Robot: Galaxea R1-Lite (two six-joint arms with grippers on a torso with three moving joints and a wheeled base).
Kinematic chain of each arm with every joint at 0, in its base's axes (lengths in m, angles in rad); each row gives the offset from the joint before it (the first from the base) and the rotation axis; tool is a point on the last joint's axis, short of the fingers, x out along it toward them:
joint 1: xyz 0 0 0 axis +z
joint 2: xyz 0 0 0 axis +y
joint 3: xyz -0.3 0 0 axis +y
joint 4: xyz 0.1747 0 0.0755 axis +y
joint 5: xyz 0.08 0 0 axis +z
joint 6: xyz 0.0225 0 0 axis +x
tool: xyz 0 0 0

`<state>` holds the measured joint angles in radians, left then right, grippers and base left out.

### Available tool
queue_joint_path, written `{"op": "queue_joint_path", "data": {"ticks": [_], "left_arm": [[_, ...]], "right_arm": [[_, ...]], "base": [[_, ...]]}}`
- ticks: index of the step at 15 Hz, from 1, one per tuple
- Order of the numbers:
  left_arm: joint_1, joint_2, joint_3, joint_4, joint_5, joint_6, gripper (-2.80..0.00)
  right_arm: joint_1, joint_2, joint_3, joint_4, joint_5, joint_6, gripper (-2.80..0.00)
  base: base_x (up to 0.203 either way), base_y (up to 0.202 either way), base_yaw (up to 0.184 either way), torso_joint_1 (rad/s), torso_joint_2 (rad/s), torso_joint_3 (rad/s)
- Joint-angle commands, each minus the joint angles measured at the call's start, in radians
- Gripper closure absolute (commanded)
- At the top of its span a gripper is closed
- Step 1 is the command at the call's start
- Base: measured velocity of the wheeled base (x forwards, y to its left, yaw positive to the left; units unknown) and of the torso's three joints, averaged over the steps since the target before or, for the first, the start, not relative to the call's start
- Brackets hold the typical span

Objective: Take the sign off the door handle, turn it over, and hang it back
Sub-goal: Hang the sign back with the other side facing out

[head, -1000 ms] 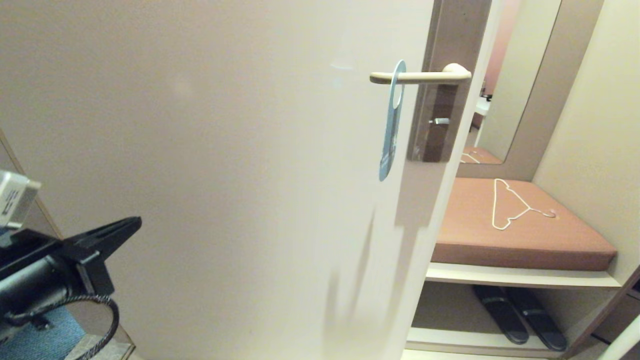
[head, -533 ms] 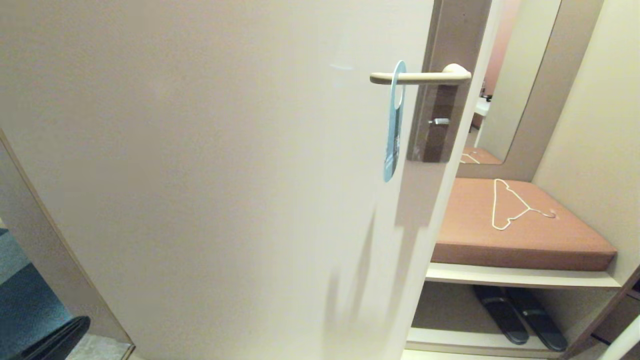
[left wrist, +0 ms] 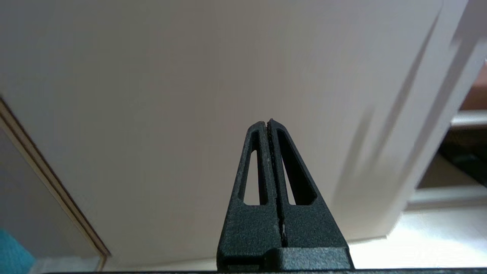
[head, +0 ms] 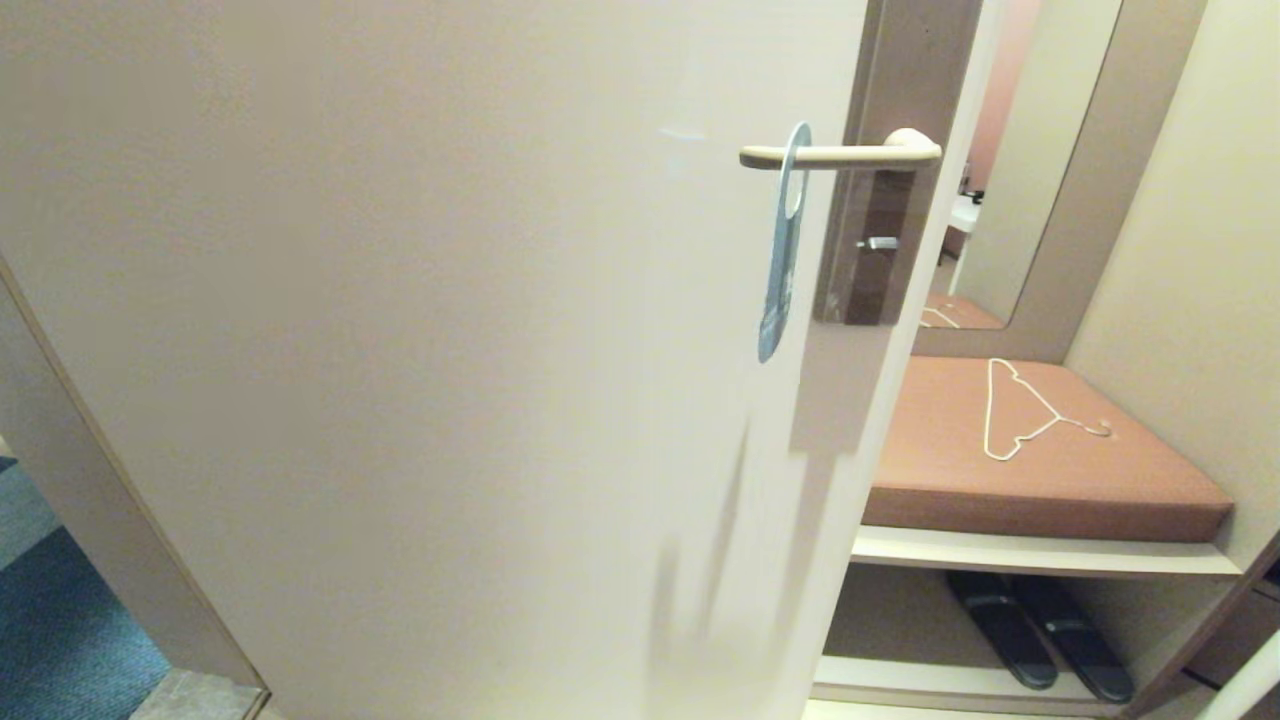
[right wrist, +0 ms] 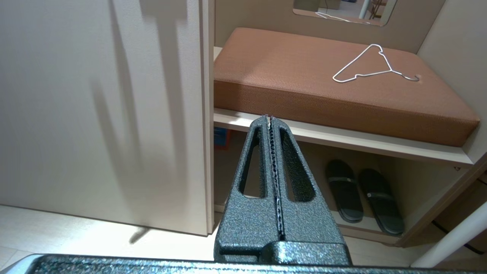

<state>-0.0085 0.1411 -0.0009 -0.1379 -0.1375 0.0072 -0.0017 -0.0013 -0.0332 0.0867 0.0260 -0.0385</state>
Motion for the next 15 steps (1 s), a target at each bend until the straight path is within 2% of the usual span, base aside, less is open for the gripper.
{"op": "queue_joint_path", "data": {"ticks": [1,3,7,10,12,15], "left_arm": [[0.004,-0.099,0.001,0.005,0.0,-0.001,0.0],[0.004,-0.141,-0.011,0.047,-0.001,0.0,0.0],[0.004,-0.141,-0.01,0.044,0.004,0.007,0.0],[0.004,-0.141,-0.007,0.044,0.031,0.014,0.0],[0.004,-0.141,0.001,0.059,0.077,0.041,0.0],[0.004,-0.136,-0.001,0.075,0.084,0.043,0.0]], "right_arm": [[0.0,0.001,0.001,0.001,0.0,0.0,0.0],[-0.001,0.001,-0.001,0.001,0.0,0.0,0.0],[0.0,0.001,0.0,0.001,0.0,0.0,0.0],[0.0,0.001,-0.001,0.001,0.0,0.0,0.0],[0.0,0.001,0.001,0.001,0.0,0.0,0.0],[0.0,0.001,0.001,0.001,0.0,0.0,0.0]], "base": [[0.0,0.0,0.0,0.0,0.0,0.0],[0.0,0.0,0.0,0.0,0.0,0.0],[0.0,0.0,0.0,0.0,0.0,0.0],[0.0,0.0,0.0,0.0,0.0,0.0],[0.0,0.0,0.0,0.0,0.0,0.0],[0.0,0.0,0.0,0.0,0.0,0.0]]}}
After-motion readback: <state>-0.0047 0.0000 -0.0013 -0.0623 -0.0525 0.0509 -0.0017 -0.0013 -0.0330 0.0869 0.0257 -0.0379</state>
